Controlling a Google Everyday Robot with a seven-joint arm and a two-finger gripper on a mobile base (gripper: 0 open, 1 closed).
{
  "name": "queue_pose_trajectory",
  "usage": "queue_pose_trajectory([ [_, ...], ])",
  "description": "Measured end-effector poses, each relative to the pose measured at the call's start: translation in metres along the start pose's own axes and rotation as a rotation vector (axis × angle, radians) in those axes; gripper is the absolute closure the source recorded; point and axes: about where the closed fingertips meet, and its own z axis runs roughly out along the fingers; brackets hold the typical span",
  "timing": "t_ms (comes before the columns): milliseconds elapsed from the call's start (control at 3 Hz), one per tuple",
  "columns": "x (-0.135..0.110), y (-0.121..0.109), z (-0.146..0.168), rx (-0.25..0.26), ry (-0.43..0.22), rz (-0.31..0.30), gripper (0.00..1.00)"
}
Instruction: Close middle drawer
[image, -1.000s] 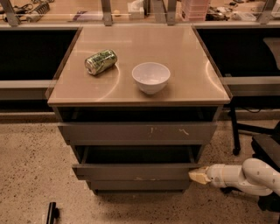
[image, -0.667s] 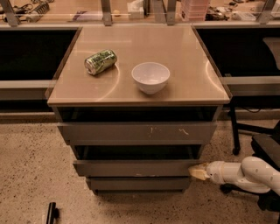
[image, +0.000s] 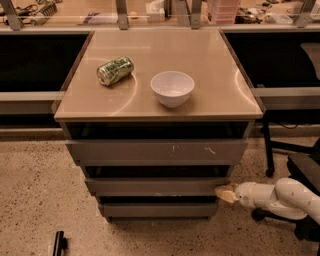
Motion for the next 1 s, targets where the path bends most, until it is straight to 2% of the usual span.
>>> queue_pose_trajectory([
  [333,-0.002,-0.003,0.000,0.005,-0.002,0.000,1.00],
  [667,0.005,0.003,-0.003,-0.017,0.011,0.023,1.00],
  [1000,0.031,0.024,-0.027,-0.029,0.034,0.110,1.00],
])
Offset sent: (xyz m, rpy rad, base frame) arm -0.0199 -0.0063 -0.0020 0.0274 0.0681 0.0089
